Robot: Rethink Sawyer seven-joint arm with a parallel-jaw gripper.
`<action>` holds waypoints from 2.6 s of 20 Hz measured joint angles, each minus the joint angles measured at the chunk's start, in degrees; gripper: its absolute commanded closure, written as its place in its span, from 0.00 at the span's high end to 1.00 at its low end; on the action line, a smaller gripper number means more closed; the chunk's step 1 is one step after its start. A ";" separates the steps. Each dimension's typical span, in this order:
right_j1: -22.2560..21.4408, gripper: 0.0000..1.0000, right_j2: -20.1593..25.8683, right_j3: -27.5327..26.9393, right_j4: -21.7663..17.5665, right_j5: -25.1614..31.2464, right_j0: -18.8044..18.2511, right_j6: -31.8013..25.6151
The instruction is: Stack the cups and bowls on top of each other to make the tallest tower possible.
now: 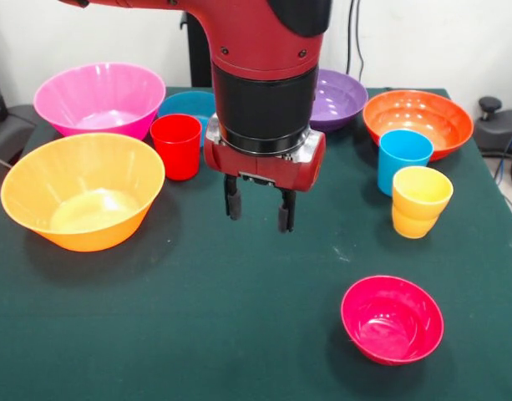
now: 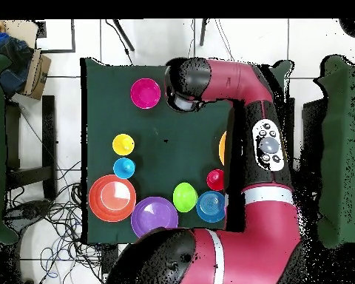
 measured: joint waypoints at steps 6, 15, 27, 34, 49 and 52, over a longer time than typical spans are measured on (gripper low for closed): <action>-0.75 1.00 0.22 0.01 0.24 0.28 -0.37 0.00; -3.24 1.00 0.29 0.01 0.49 1.84 -0.92 0.00; -4.36 1.00 0.84 0.02 0.55 1.98 -2.28 0.00; -4.36 1.00 0.86 0.02 0.55 1.98 -2.66 0.00; -4.70 1.00 1.12 0.03 0.50 1.98 -4.02 0.00; -4.95 1.00 1.13 0.05 0.50 1.98 -4.01 0.00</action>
